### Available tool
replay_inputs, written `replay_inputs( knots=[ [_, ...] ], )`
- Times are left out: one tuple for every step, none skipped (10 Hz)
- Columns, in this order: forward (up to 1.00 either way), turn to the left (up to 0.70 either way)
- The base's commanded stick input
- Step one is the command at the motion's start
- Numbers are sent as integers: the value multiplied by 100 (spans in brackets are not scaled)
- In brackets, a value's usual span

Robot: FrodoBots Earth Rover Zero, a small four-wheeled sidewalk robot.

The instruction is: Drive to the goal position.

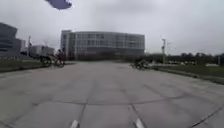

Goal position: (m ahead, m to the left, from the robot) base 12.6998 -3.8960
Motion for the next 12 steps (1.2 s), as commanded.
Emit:
replay_inputs(
  knots=[
    [100,0],
    [100,0],
    [100,0],
    [100,0],
    [100,0],
    [100,0],
    [100,0],
    [100,0],
    [100,-20],
    [100,-15],
    [100,0],
    [100,0]
  ],
)
